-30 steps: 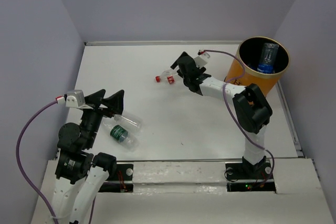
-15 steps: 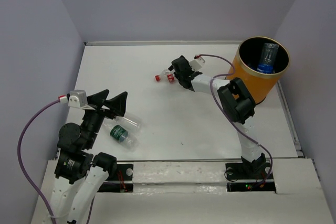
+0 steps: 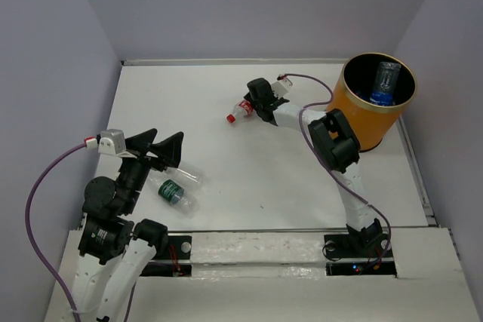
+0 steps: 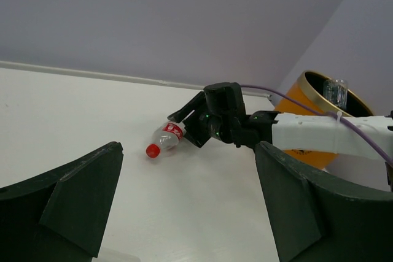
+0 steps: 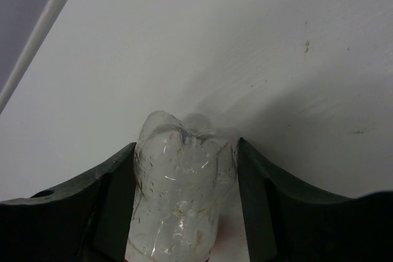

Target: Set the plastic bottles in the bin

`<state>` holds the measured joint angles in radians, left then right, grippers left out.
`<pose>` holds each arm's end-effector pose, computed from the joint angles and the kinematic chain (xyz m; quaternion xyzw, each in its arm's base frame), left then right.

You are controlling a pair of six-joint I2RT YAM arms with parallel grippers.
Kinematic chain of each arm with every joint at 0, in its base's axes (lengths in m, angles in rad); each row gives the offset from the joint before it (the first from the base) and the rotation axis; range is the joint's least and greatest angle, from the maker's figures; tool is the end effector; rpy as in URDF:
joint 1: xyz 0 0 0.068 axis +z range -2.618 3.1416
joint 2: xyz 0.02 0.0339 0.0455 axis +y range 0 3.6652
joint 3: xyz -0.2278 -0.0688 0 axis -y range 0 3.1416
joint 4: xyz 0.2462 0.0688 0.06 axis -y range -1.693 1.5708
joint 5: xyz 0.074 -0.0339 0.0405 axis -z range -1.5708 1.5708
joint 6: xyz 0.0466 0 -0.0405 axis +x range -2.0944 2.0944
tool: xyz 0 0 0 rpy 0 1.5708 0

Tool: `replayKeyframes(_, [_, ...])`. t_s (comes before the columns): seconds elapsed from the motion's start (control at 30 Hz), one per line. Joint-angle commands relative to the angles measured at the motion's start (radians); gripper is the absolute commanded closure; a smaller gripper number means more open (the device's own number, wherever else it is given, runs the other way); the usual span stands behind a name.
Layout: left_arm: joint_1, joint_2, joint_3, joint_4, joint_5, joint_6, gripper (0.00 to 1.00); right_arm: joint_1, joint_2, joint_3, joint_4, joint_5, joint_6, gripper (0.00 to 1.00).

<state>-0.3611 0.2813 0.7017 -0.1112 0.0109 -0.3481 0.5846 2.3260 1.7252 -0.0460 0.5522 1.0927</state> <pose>0.1086 -0.0416 0.3687 0.0082 0.5897 -0.2834 0.7562 0.4337 0.2577 0.1212 0.3341 0.8031 0.1558 0.4682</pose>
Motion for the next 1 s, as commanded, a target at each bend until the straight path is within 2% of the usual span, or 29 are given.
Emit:
replayKeyframes(0.0, [-0.006, 0.013, 0.002, 0.045, 0.014, 0.018, 0.01, -0.006, -0.036, -0.030, 0.010, 0.017, -0.034, 0.72])
replayKeyframes(0.03, [-0.006, 0.015, 0.004, 0.045, 0.015, 0.018, 0.01, -0.006, -0.056, -0.050, 0.029, 0.009, -0.046, 0.80])
replayKeyframes(0.07, [-0.007, 0.016, 0.002, 0.047, 0.015, 0.018, 0.01, -0.006, -0.109, -0.077, 0.056, 0.002, -0.068, 0.82])
replayKeyframes(0.1, [-0.006, 0.016, 0.004, 0.047, 0.017, 0.018, 0.01, -0.006, -0.140, -0.111, 0.152, -0.006, -0.123, 0.84])
replayKeyframes(0.2, [-0.006, 0.013, 0.001, 0.048, 0.020, 0.017, 0.01, 0.014, -0.276, -0.239, 0.300, -0.031, -0.258, 0.84])
replayKeyframes(0.3, [-0.006, 0.012, -0.001, 0.050, 0.021, 0.017, 0.01, 0.026, -0.391, -0.311, 0.360, -0.052, -0.402, 0.84])
replayKeyframes(0.37, [-0.006, 0.010, -0.001, 0.050, 0.023, 0.017, 0.01, 0.026, -0.529, -0.349, 0.382, -0.057, -0.473, 0.85])
replayKeyframes(0.43, [-0.006, 0.006, 0.001, 0.051, 0.024, 0.017, 0.01, 0.026, -0.665, -0.386, 0.365, -0.019, -0.604, 0.85])
replayKeyframes(0.5, [-0.007, -0.007, -0.001, 0.053, 0.026, 0.015, 0.01, 0.026, -0.750, -0.389, 0.334, 0.087, -0.716, 0.85])
replayKeyframes(0.57, [-0.007, -0.016, -0.001, 0.053, 0.026, 0.015, 0.01, 0.026, -0.857, -0.392, 0.327, 0.174, -0.916, 0.86])
replayKeyframes(0.7, [-0.007, -0.037, 0.001, 0.054, 0.024, 0.017, 0.01, -0.075, -0.944, -0.346, 0.336, 0.322, -1.262, 0.86])
replayKeyframes(0.8, [-0.010, -0.048, 0.001, 0.053, 0.023, 0.017, 0.01, -0.152, -0.967, -0.320, 0.357, 0.382, -1.373, 0.86])
replayKeyframes(0.97, [-0.025, -0.062, 0.002, 0.050, 0.008, 0.020, 0.01, -0.308, -0.999, -0.369, 0.445, 0.408, -1.514, 0.86])
